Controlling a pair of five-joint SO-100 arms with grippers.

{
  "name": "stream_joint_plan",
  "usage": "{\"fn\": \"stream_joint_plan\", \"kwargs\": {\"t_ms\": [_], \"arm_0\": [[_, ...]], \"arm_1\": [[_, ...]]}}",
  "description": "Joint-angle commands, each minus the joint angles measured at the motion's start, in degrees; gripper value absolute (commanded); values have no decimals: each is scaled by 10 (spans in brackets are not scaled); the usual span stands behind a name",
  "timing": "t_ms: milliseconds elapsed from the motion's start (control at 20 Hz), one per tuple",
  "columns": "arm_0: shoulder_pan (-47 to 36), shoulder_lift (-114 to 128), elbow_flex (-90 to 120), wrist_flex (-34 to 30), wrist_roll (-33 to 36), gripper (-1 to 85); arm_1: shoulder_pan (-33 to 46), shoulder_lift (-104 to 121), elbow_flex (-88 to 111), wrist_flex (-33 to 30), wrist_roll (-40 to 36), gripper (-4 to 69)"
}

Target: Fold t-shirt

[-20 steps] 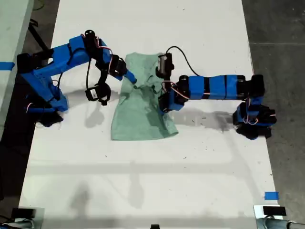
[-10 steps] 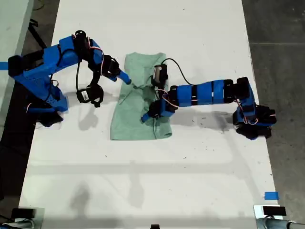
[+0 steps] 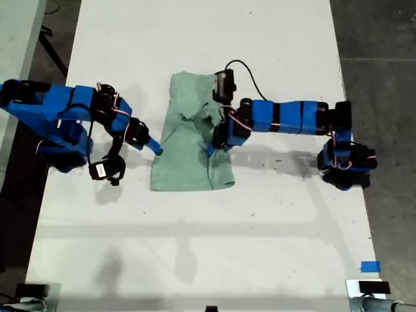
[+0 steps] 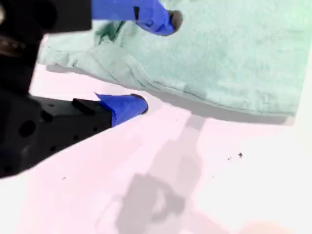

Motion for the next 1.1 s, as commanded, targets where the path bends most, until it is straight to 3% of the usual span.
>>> {"fn": "stream_joint_plan", "kwargs": {"t_ms": [0, 250, 700, 800, 950, 1050], "arm_0": [[33, 31, 23, -37, -36, 266], [51, 23, 50, -76, -55, 262], [44, -128, 72, -217, -61, 259], [35, -176, 70, -244, -62, 203], [22, -210, 66, -246, -83, 0], [22, -178, 74, -244, -83, 0]], "arm_1": [[11, 54, -33, 11, -11, 221], [13, 55, -32, 17, -13, 208], [6, 69, -18, 25, -7, 194], [4, 77, -10, 27, -4, 191], [2, 93, 12, 27, 4, 188], [2, 98, 23, 24, 7, 185]]}}
